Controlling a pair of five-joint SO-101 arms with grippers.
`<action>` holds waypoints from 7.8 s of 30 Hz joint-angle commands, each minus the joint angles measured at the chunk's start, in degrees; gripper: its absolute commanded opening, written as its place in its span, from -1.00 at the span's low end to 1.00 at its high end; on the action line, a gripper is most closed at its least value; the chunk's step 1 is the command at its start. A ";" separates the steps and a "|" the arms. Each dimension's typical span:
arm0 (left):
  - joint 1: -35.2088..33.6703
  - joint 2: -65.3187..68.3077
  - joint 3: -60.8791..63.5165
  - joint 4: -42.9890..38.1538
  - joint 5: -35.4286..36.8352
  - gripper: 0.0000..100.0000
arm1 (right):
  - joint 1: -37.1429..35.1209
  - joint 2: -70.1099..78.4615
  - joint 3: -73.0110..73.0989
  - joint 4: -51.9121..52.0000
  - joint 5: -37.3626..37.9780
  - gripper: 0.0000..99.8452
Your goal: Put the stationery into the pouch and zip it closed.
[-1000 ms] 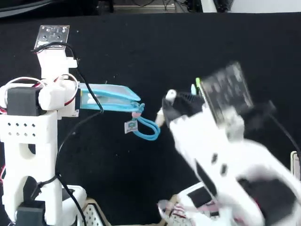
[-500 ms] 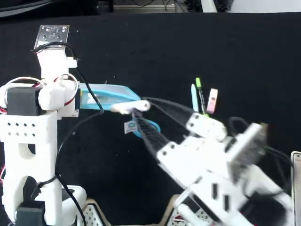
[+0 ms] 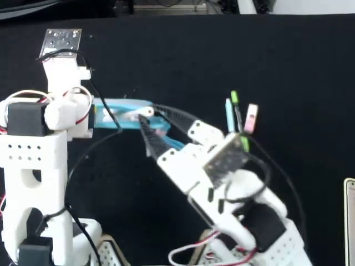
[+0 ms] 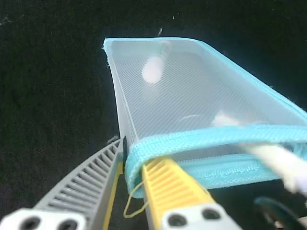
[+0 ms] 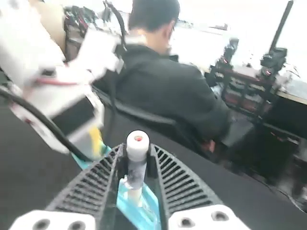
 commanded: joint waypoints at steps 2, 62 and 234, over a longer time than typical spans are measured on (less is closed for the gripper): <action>0.57 -0.70 -2.24 -0.09 -0.26 -0.94 | 3.16 -0.48 1.27 -0.53 9.93 -0.98; 0.57 -0.70 -2.24 -0.18 -0.35 -0.94 | -5.01 3.47 4.70 0.88 8.35 -0.91; 0.31 -0.70 -1.89 -0.09 -0.26 -0.94 | 52.75 130.95 -100.35 53.45 15.30 -0.77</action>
